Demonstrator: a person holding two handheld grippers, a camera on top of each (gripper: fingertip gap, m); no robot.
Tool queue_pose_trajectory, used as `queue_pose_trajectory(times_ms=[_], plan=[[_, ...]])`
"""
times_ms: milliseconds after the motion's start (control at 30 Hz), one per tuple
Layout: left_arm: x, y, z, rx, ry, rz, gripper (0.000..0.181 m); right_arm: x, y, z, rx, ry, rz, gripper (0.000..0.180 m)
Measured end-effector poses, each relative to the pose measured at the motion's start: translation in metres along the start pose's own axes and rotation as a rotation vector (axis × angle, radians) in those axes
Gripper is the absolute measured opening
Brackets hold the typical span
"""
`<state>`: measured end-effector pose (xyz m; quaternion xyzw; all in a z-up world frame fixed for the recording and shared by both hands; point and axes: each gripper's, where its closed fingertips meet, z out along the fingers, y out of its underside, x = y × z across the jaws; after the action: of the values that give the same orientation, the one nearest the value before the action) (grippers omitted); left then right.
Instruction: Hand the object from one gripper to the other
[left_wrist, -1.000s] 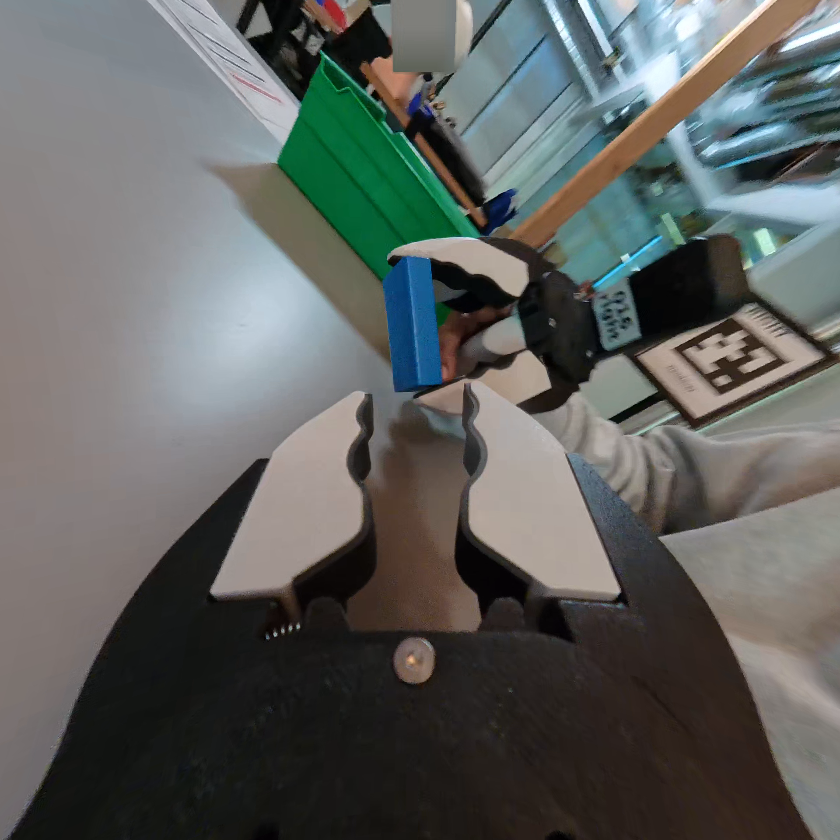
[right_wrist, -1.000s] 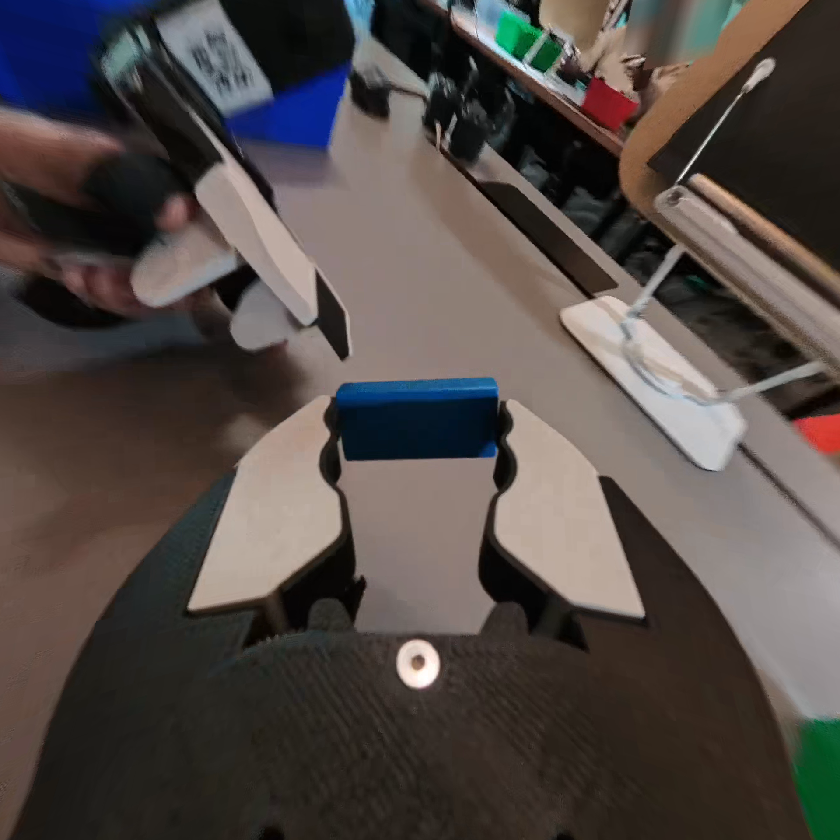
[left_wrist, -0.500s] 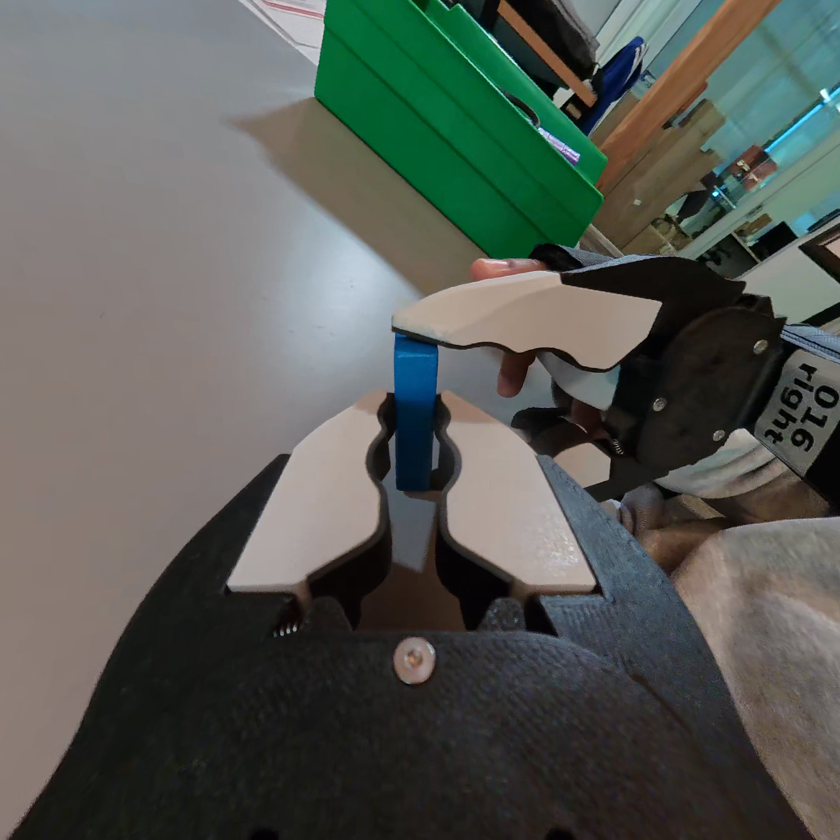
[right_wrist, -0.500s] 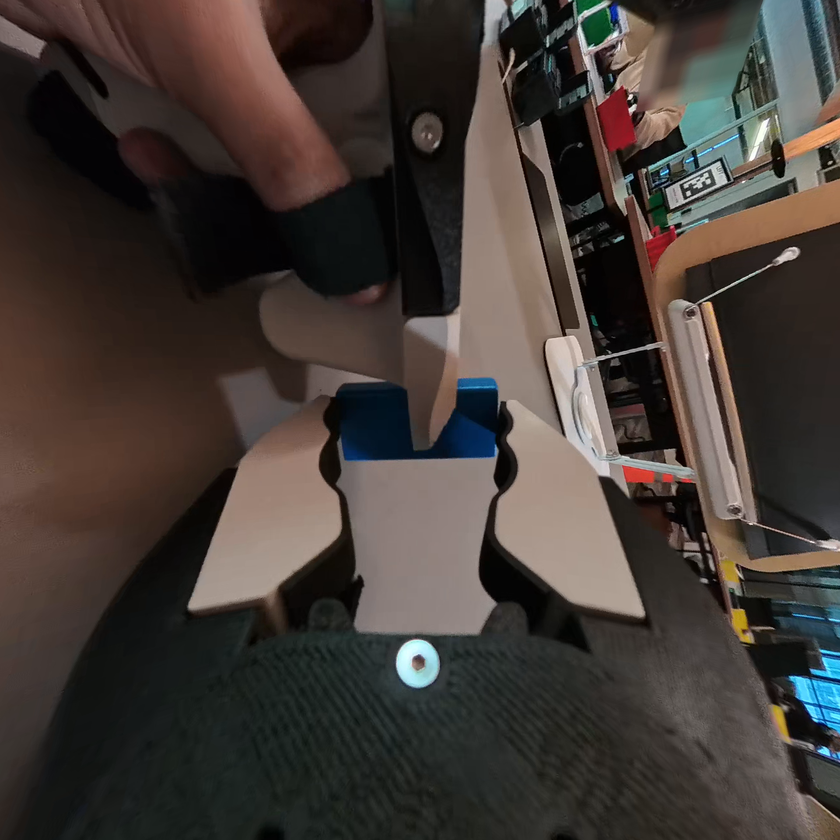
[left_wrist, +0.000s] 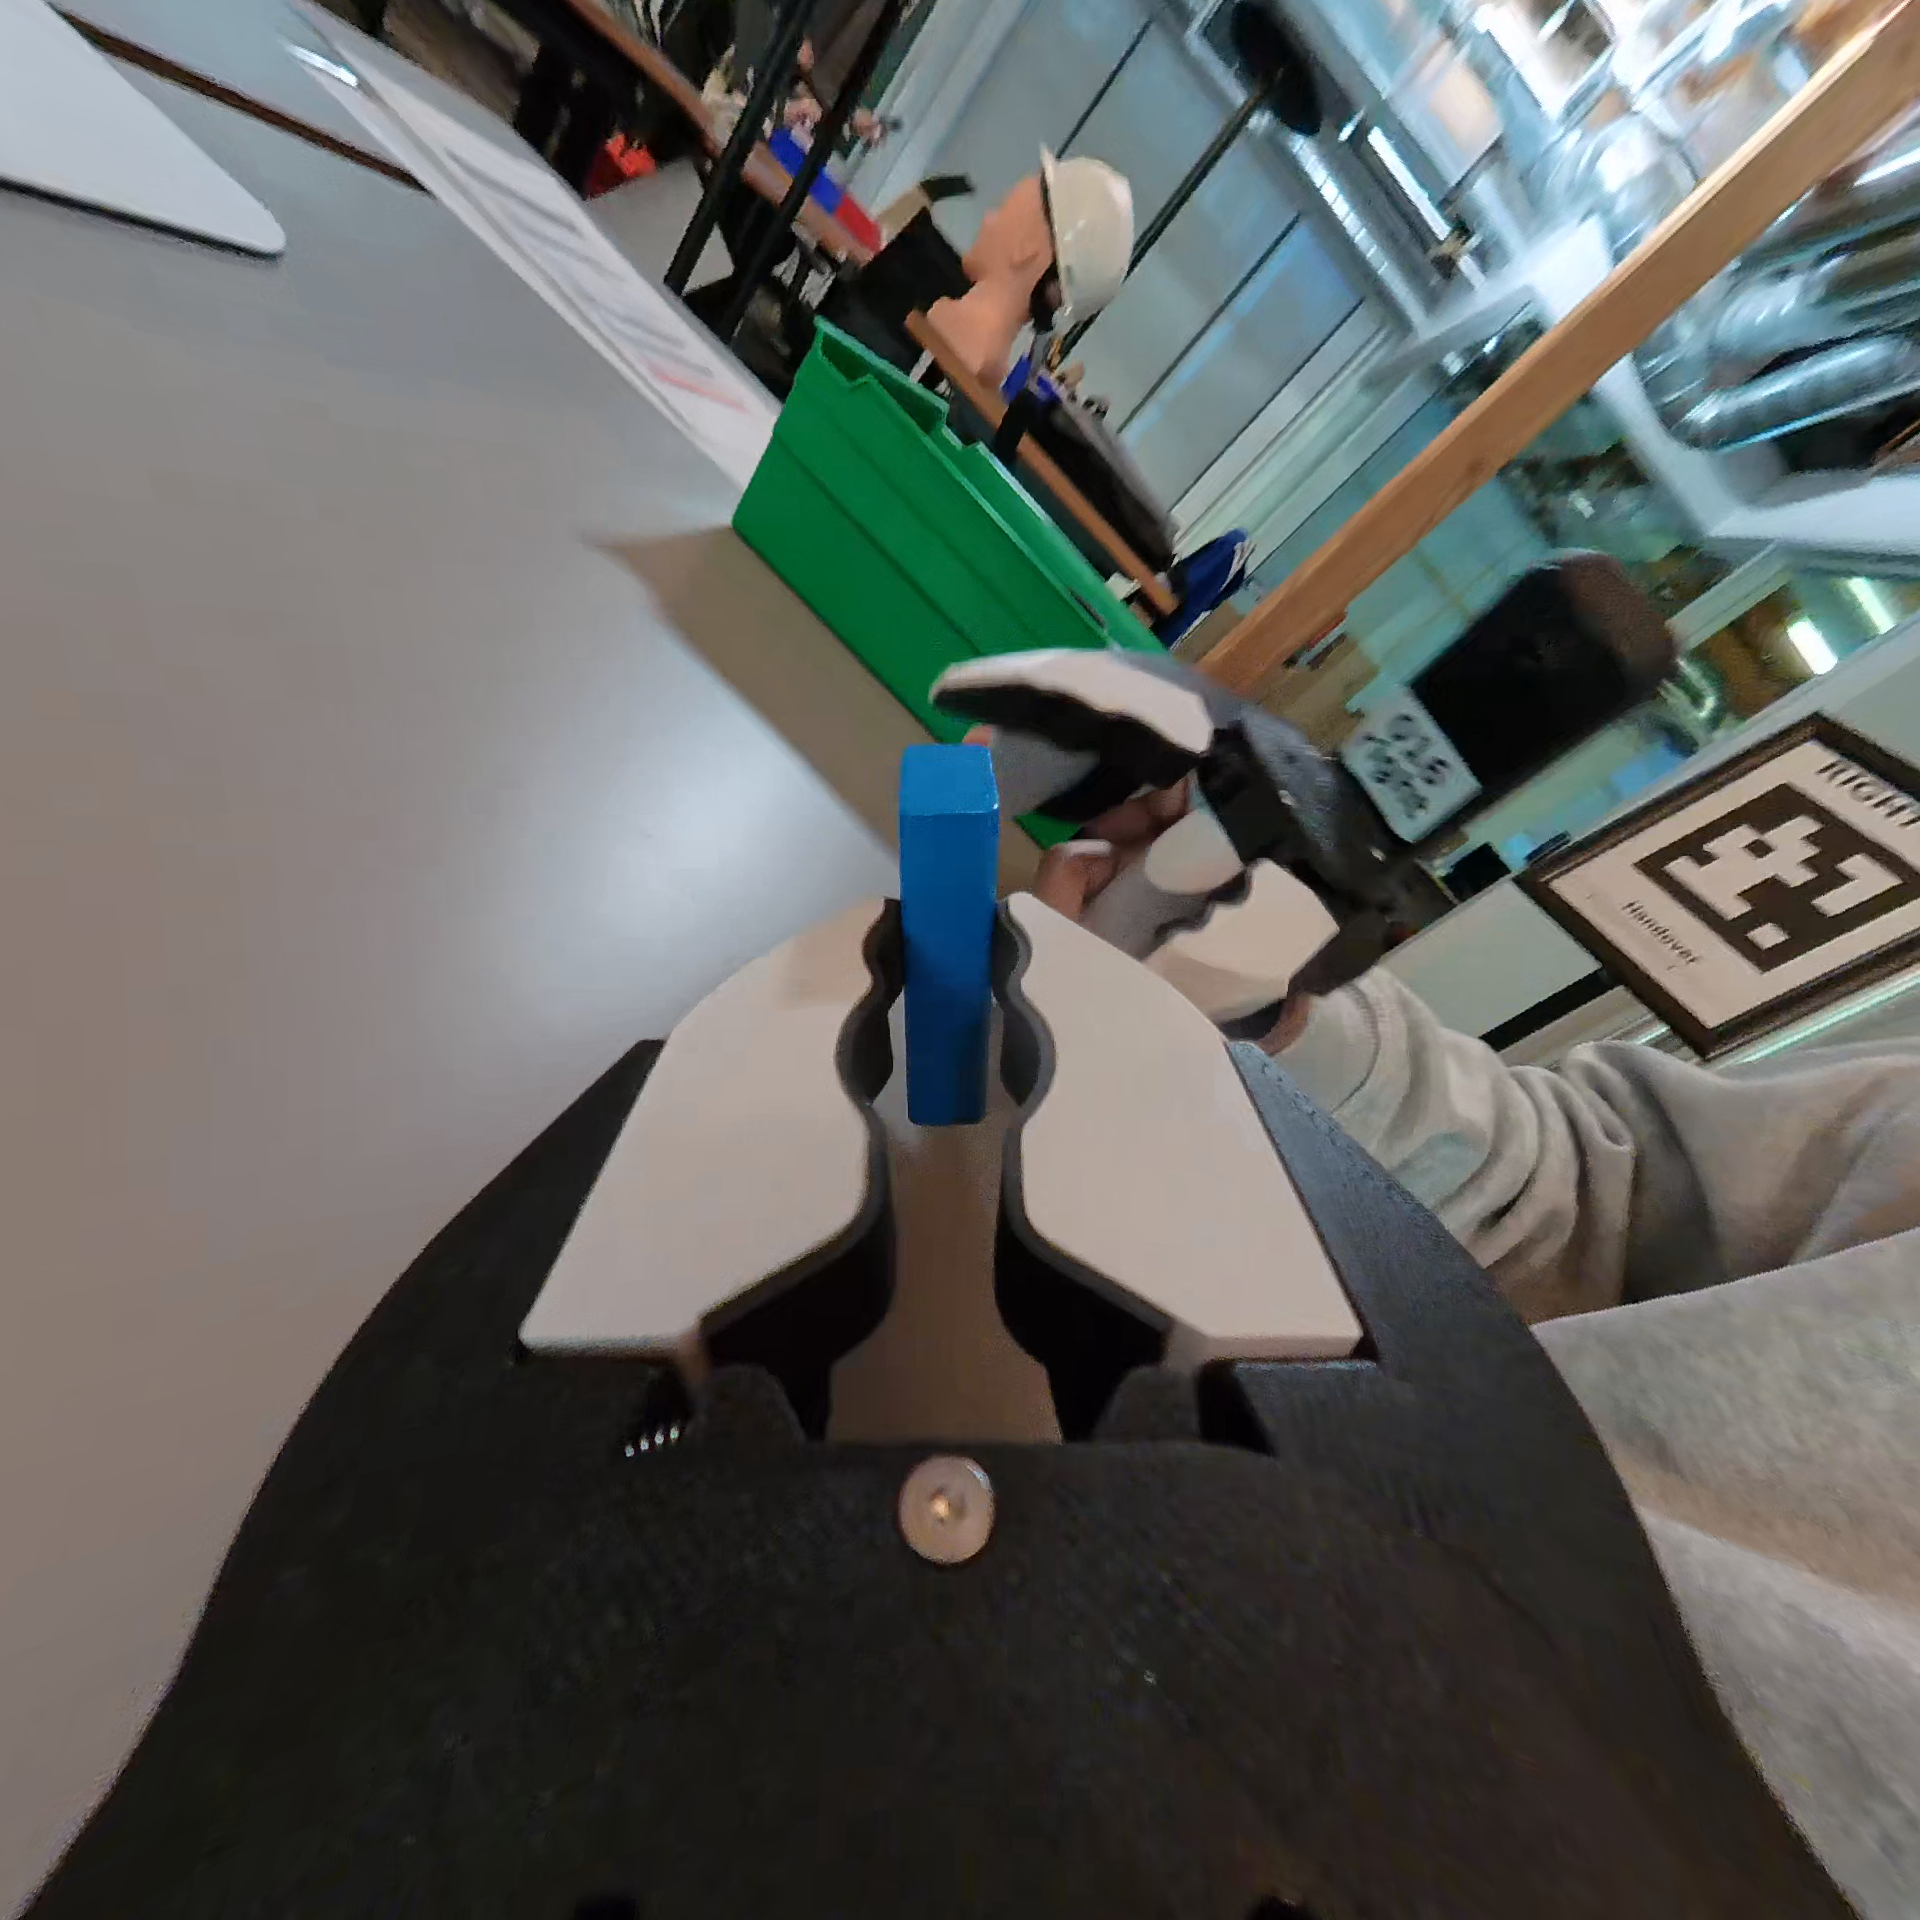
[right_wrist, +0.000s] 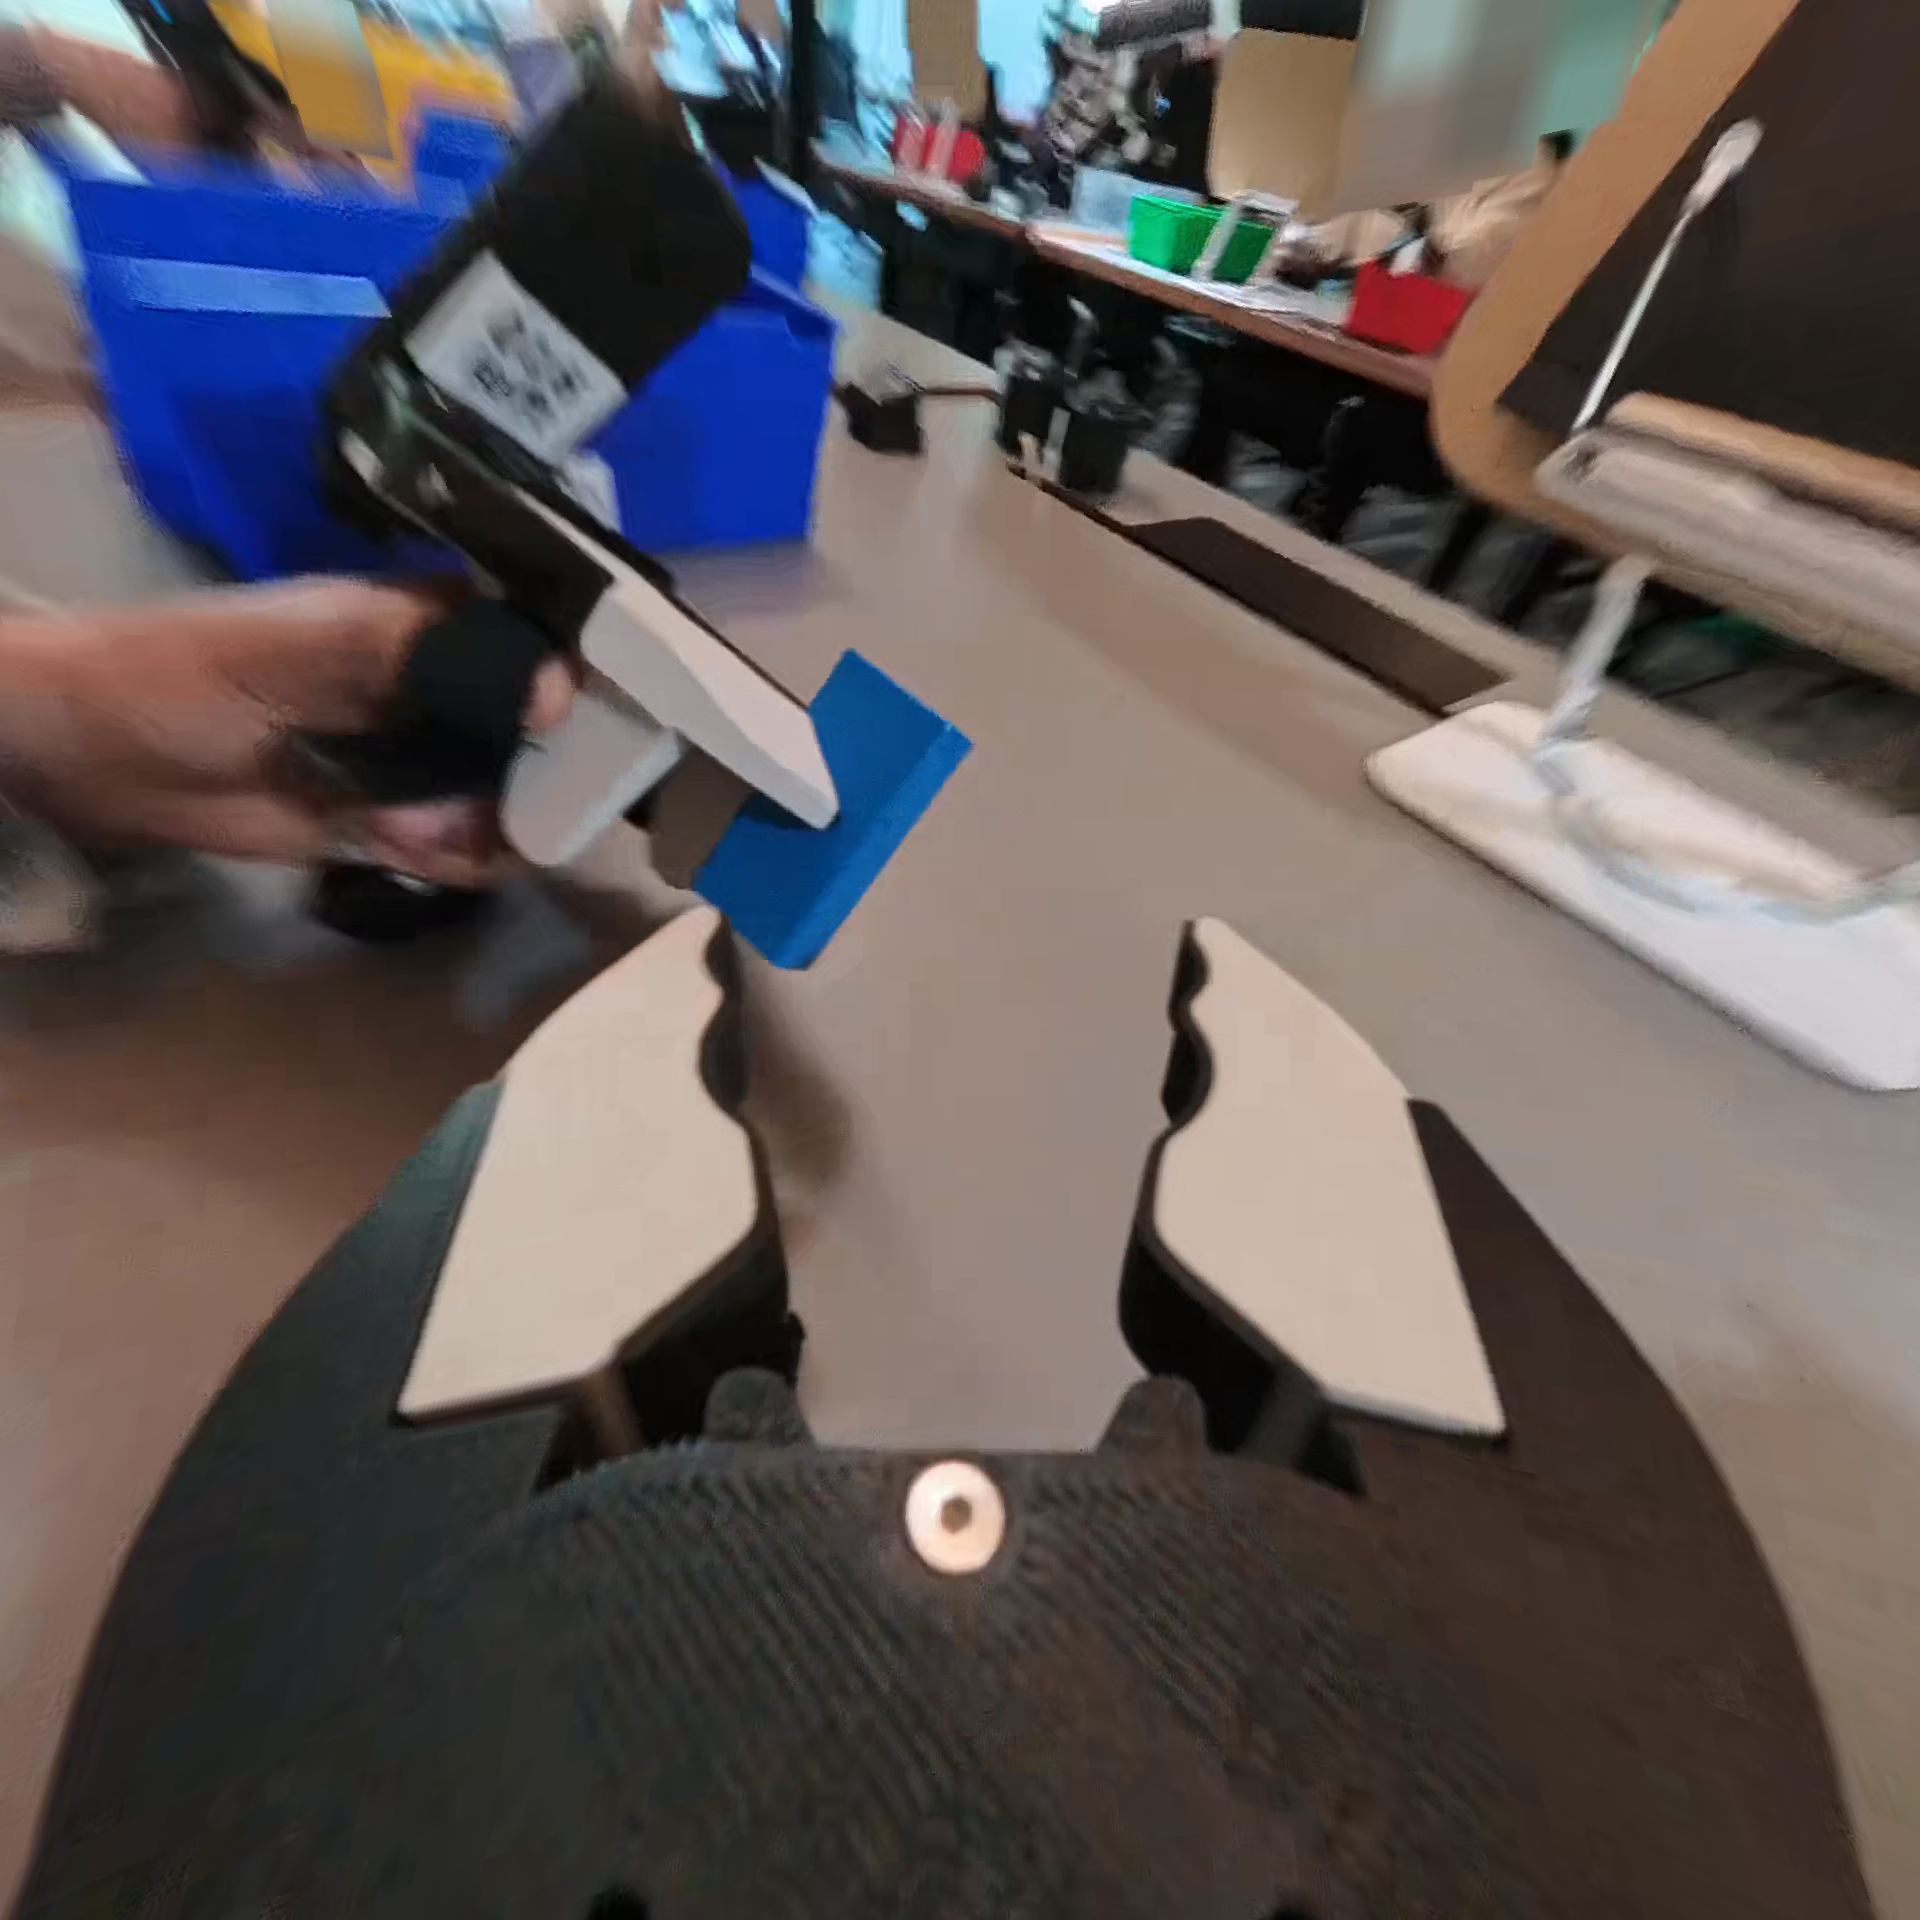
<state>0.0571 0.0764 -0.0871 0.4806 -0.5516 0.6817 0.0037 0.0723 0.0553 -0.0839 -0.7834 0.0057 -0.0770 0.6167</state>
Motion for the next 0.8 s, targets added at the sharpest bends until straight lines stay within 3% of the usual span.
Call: queue_pose_trajectory(times_ms=[67,133,333,600,800], plan=[[0.003,-0.005,-0.003,0.03,0.027,0.003,0.017,-0.009,0.0,-0.002,0.02,-0.148,0.223,0.056],[0.01,-0.008,-0.003,0.048,0.061,0.015,0.016,-0.021,-0.001,-0.001,0.016,-0.276,0.394,0.046],[0.027,-0.008,0.001,0.055,0.155,0.045,0.017,-0.04,-0.014,-0.002,0.091,-0.493,0.68,0.037],[0.042,-0.008,0.004,0.083,0.229,0.069,0.017,-0.053,-0.01,0.0,0.054,-0.553,0.707,0.018],[0.042,-0.01,0.003,0.092,0.237,0.062,0.017,-0.052,-0.012,0.0,0.057,-0.536,0.68,0.016]])
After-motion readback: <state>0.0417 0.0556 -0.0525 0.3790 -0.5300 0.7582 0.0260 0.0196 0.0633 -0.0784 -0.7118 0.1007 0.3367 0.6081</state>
